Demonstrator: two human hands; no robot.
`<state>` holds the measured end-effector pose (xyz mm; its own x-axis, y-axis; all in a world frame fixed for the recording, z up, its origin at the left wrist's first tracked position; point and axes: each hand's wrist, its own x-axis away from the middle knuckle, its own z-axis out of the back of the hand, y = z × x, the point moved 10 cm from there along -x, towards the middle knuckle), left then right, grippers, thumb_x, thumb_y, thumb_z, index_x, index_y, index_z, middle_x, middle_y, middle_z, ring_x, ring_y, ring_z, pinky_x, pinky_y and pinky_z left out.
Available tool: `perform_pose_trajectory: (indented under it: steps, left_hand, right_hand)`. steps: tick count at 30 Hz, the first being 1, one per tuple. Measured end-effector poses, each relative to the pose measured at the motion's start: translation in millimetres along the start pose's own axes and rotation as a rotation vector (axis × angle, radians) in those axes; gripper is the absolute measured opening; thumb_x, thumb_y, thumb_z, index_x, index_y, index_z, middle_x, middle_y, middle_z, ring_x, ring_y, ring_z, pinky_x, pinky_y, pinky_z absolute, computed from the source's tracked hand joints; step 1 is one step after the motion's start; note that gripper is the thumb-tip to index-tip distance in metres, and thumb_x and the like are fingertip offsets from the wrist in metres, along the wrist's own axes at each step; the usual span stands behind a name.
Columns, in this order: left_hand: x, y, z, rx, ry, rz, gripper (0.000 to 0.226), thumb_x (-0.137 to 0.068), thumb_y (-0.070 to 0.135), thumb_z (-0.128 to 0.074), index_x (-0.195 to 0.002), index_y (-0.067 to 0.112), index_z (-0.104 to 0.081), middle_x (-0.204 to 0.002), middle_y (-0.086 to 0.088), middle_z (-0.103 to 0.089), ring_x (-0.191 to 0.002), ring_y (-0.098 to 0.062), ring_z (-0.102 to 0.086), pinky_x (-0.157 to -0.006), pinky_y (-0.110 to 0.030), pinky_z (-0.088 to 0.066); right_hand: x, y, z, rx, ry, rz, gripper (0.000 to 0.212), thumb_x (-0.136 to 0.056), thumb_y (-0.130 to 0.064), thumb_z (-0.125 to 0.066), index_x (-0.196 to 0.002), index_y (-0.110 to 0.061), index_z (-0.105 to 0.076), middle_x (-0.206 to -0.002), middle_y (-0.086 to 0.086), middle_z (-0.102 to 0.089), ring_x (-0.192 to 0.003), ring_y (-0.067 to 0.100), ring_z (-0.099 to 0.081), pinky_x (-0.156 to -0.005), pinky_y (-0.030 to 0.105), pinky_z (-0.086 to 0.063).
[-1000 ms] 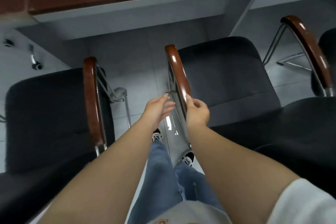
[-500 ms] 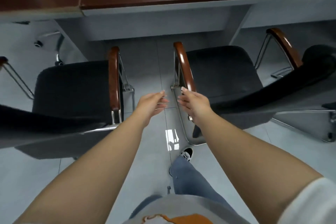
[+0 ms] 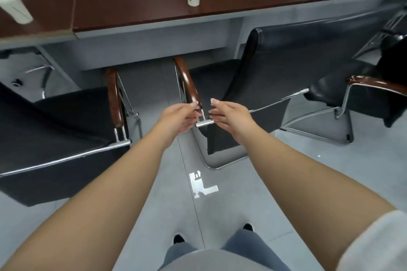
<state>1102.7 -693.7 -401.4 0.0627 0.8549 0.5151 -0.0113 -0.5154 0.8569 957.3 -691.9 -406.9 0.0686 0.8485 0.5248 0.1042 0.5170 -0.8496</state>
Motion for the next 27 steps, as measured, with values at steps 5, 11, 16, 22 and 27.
perform_pose_trajectory:
  steps: [5, 11, 16, 22, 27]
  left_hand:
    - [17.3, 6.0, -38.9, 0.016, 0.043, -0.039, 0.014, -0.09, 0.029, -0.058, -0.084, 0.016, -0.063, -0.084, -0.003, -0.066, -0.076, -0.014, -0.062, -0.078, -0.023, -0.05]
    - [44.5, 1.9, -120.5, 0.064, 0.16, -0.091, 0.018, -0.09, 0.033, -0.057, -0.089, 0.017, -0.063, -0.089, -0.001, -0.068, -0.086, -0.015, -0.064, -0.086, -0.027, -0.05]
    - [65.1, -7.6, -178.5, 0.09, 0.203, -0.087, 0.019, -0.09, 0.034, -0.056, -0.09, 0.017, -0.064, -0.089, -0.001, -0.069, -0.088, -0.013, -0.065, -0.085, -0.026, -0.051]
    - [68.2, 0.0, -197.6, 0.149, 0.295, -0.093, 0.02, -0.09, 0.032, -0.059, -0.088, 0.013, -0.063, -0.087, -0.006, -0.068, -0.085, -0.016, -0.066, -0.085, -0.025, -0.052]
    - [44.6, 46.8, -214.8, 0.039, 0.284, -0.167, 0.019, -0.089, 0.034, -0.059, -0.088, 0.016, -0.065, -0.083, 0.0, -0.071, -0.087, -0.012, -0.068, -0.088, -0.026, -0.052]
  right_hand:
    - [15.3, -11.5, 44.1, 0.01, -0.031, 0.031, 0.027, -0.086, -0.03, -0.065, -0.105, -0.012, -0.063, -0.097, 0.006, -0.069, -0.092, 0.017, -0.067, -0.082, 0.023, -0.052]
    - [28.8, -30.5, 133.6, 0.13, -0.146, 0.103, 0.034, -0.086, -0.033, -0.065, -0.112, -0.013, -0.061, -0.104, 0.005, -0.067, -0.096, 0.015, -0.065, -0.09, 0.026, -0.051]
    - [40.0, -27.7, 202.6, 0.152, -0.191, 0.095, 0.016, -0.085, -0.033, -0.065, -0.091, -0.018, -0.064, -0.092, 0.002, -0.069, -0.093, 0.015, -0.066, -0.085, 0.024, -0.052]
    - [22.0, -30.5, 264.0, 0.082, -0.151, 0.08, 0.017, -0.084, -0.034, -0.067, -0.091, -0.019, -0.065, -0.096, 0.002, -0.069, -0.098, 0.015, -0.066, -0.092, 0.027, -0.051]
    - [6.6, -88.3, 260.3, 0.134, -0.202, 0.238, 0.008, -0.084, -0.03, -0.067, -0.085, -0.022, -0.065, -0.092, -0.002, -0.069, -0.096, 0.012, -0.066, -0.09, 0.024, -0.051]
